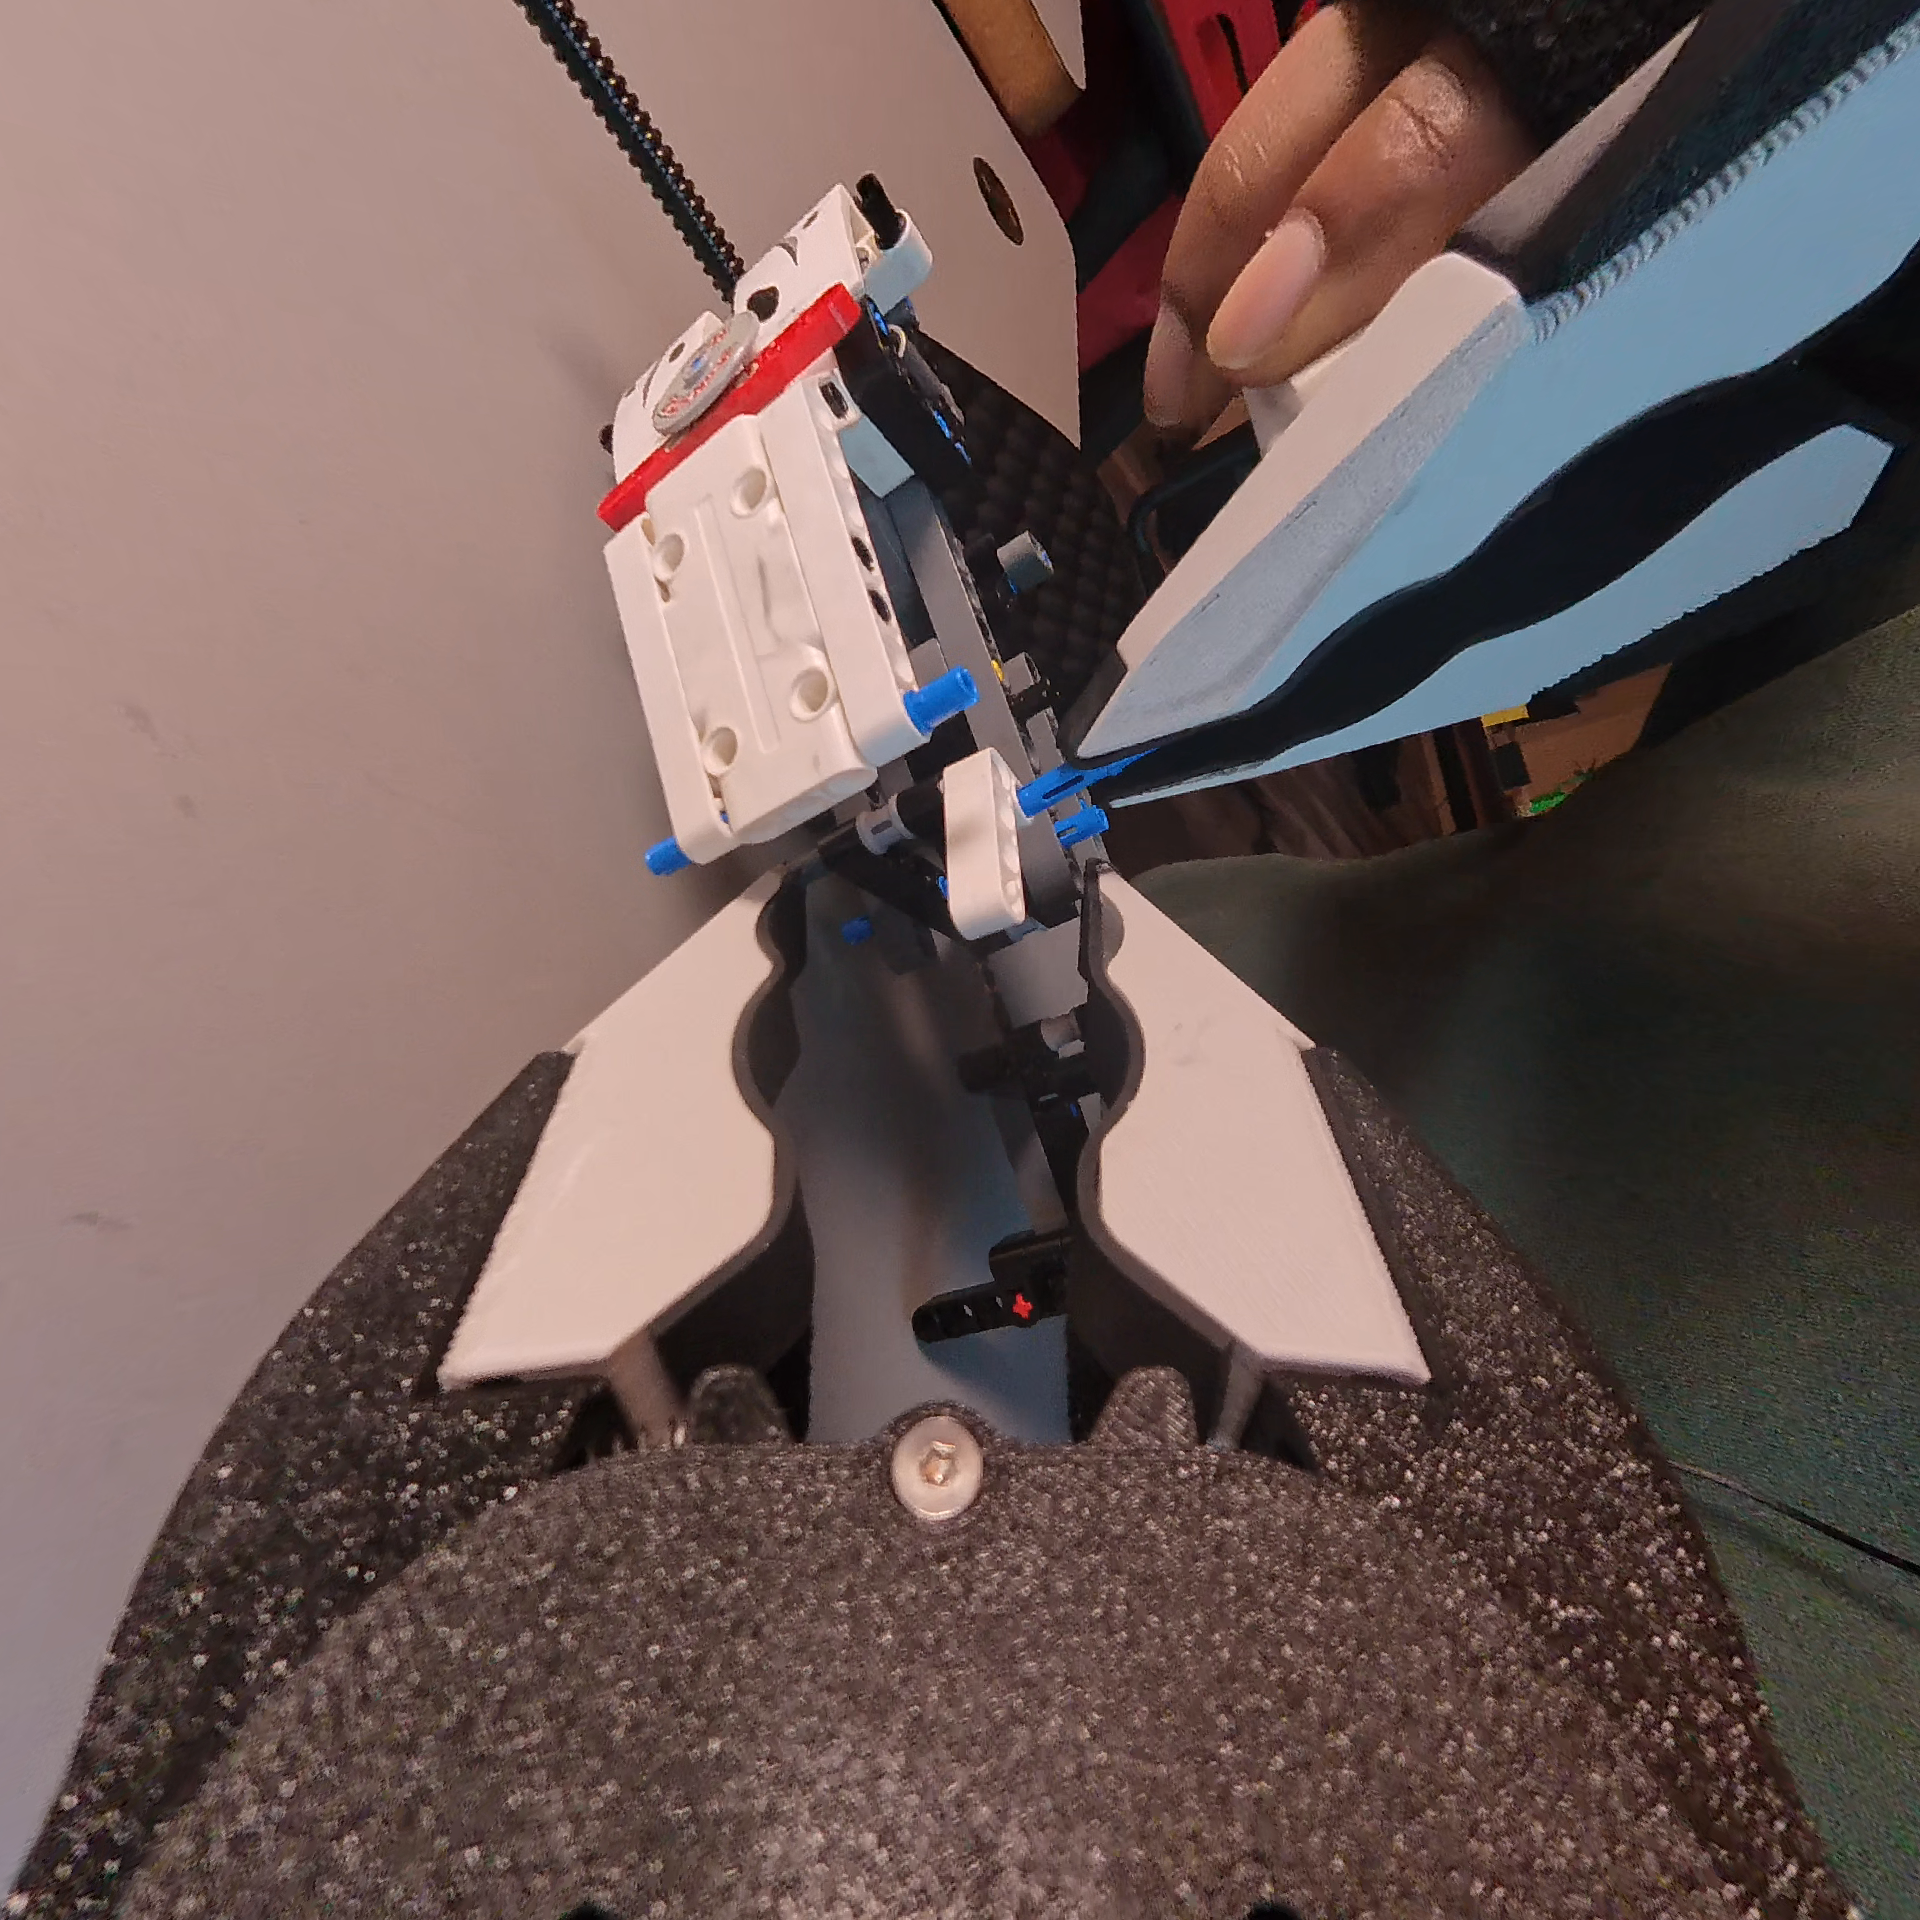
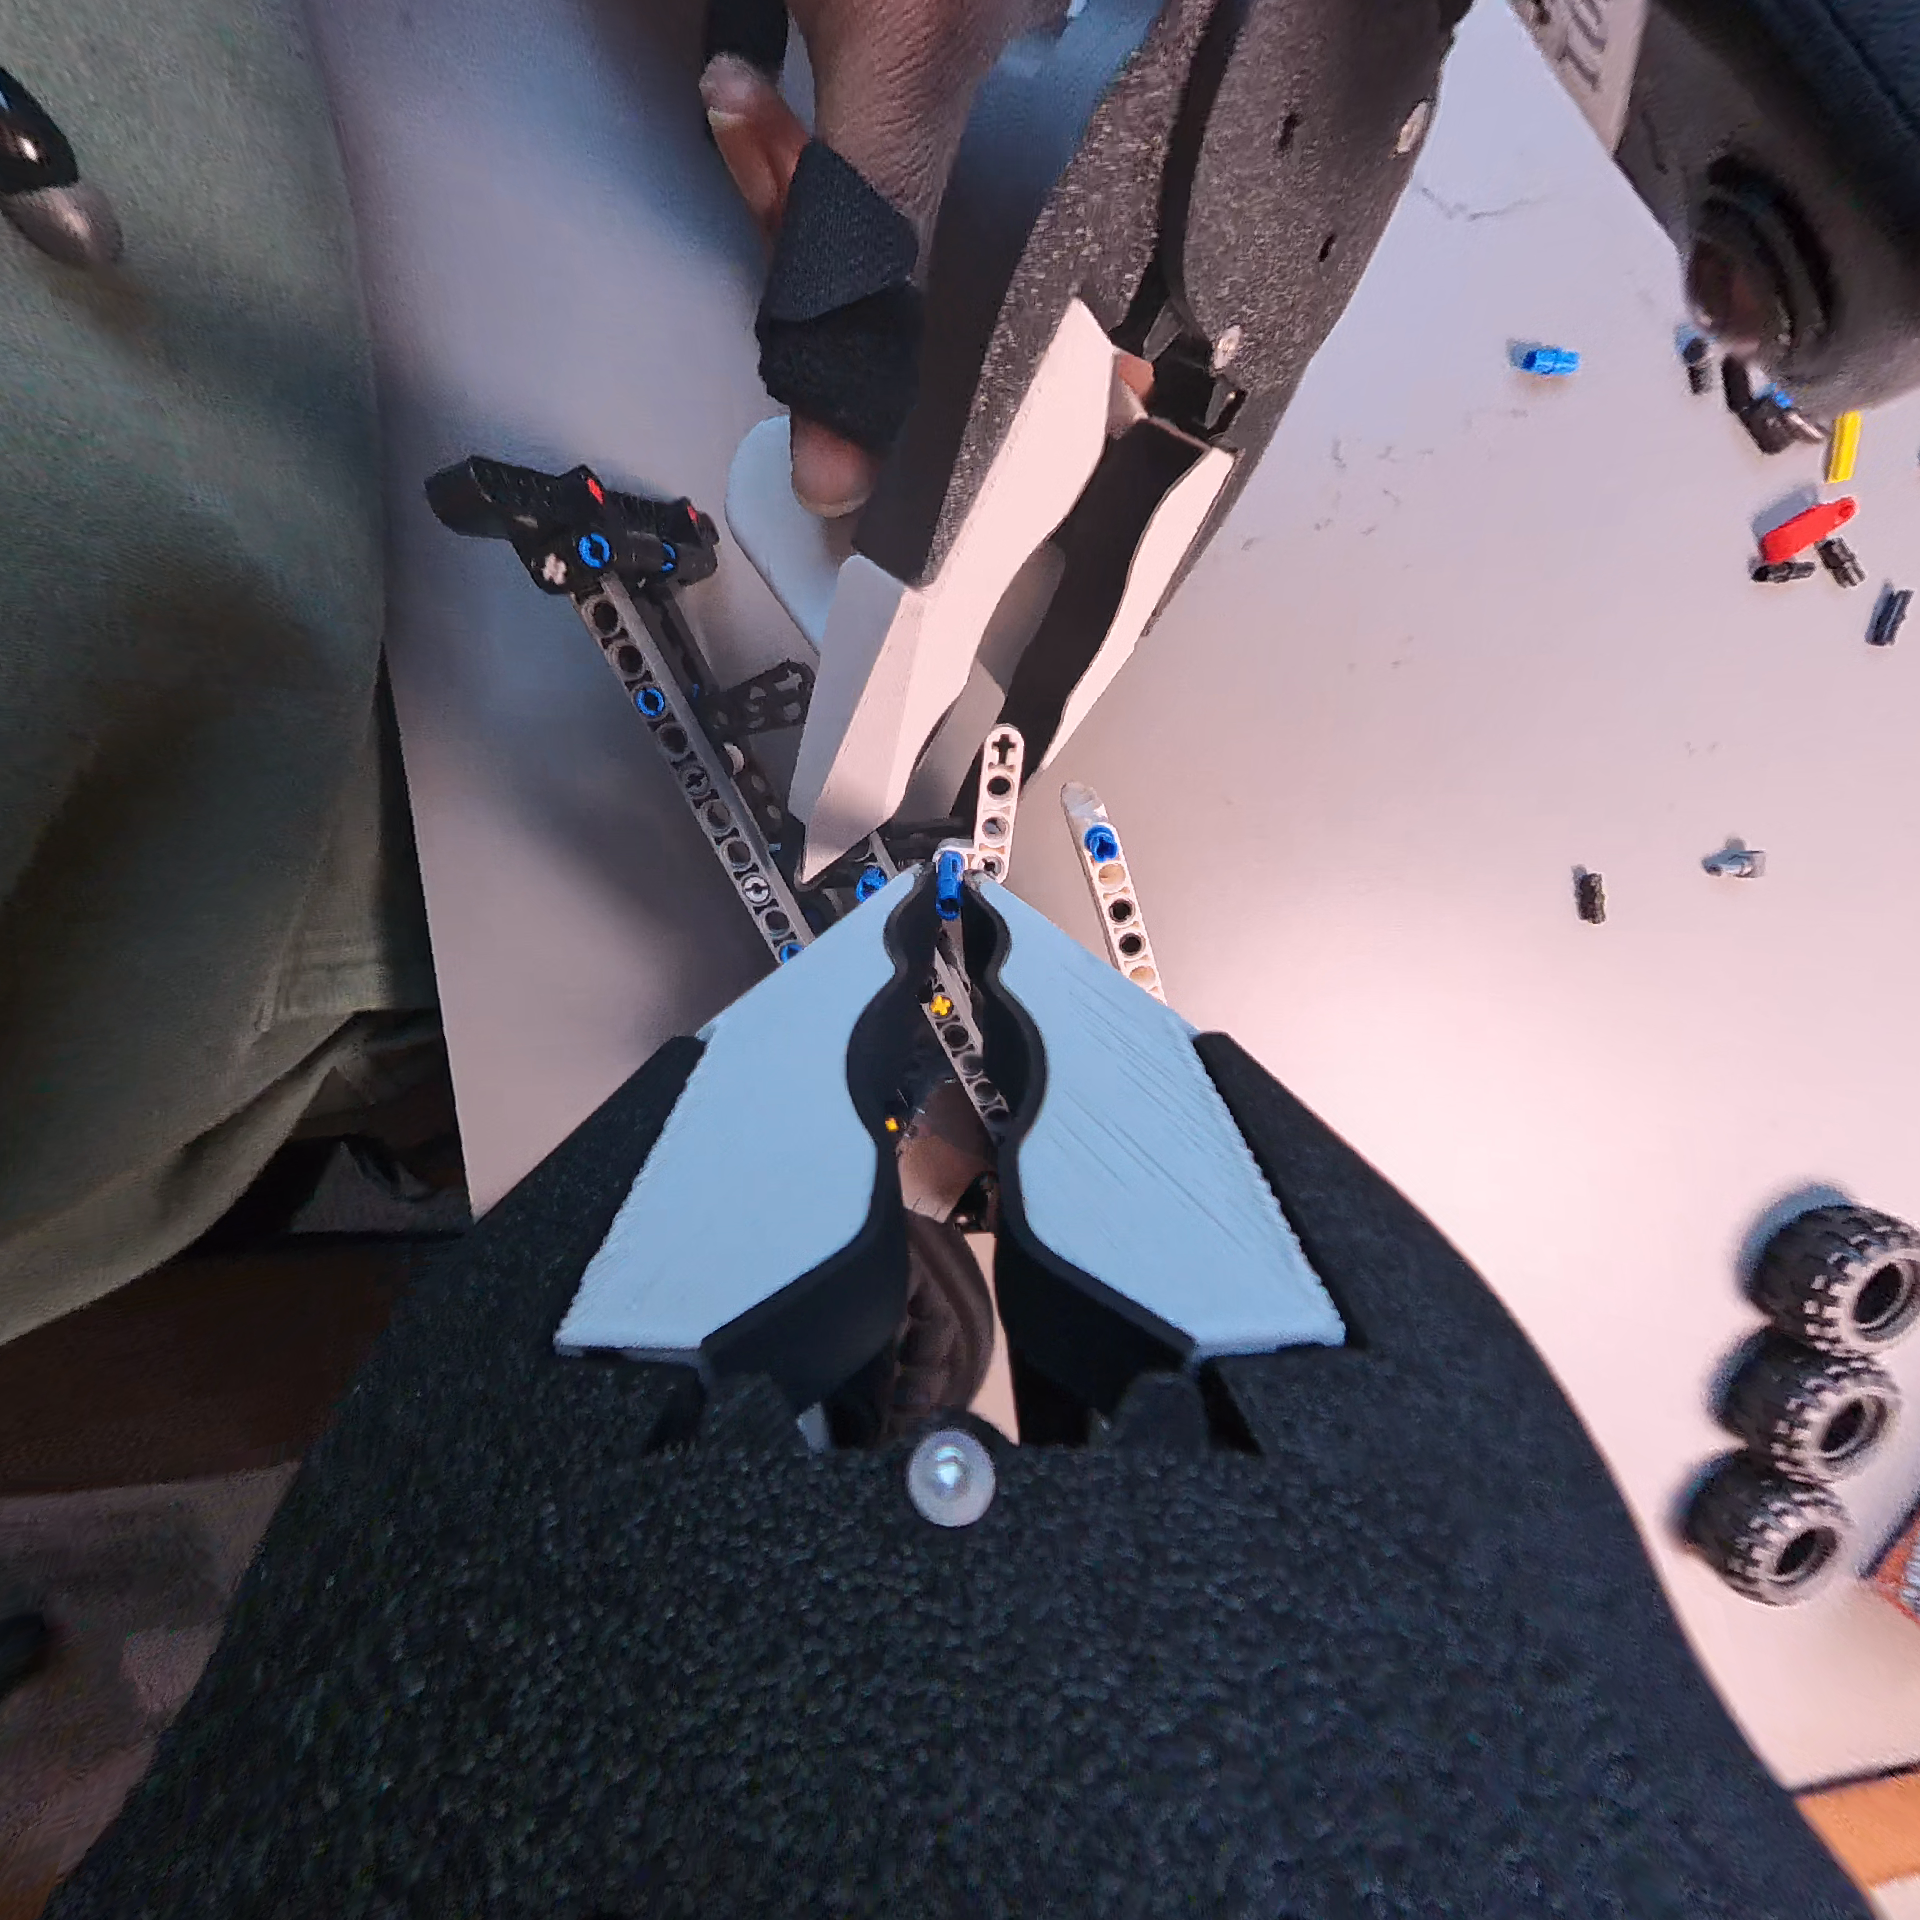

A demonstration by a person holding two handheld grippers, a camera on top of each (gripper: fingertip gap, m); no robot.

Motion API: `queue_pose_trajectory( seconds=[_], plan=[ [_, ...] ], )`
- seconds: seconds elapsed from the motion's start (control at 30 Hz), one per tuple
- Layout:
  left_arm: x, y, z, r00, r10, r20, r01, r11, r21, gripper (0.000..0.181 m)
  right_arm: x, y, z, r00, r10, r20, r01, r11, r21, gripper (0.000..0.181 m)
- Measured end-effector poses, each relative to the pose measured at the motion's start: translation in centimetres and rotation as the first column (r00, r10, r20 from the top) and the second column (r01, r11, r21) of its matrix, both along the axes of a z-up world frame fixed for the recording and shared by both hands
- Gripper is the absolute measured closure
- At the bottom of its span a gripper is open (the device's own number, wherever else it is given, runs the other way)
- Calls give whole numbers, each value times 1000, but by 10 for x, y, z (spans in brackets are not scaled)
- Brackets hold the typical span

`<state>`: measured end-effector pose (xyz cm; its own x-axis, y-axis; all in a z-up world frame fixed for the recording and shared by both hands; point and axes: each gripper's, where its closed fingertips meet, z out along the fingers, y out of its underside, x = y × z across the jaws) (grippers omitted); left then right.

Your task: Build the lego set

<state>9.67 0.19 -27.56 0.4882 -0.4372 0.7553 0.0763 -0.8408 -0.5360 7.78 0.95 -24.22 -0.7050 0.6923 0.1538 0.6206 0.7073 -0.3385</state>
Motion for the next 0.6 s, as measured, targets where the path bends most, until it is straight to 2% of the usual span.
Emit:
queue_pose_trajectory(
  seconds=[0.33, 0.6],
  plan=[
    [0, 0, 0, 1000, 1, -11, -1, 1000, 10, 129, -1, -1, -2, 961, 195, 196, -228, 960, 163, 178],
    [0, 0, 0, 1000, 2, -6, -2, 1000, 7, 129, -2, -3, -4, 981, 151, 121, -164, 981, 107, 178]
  ],
)
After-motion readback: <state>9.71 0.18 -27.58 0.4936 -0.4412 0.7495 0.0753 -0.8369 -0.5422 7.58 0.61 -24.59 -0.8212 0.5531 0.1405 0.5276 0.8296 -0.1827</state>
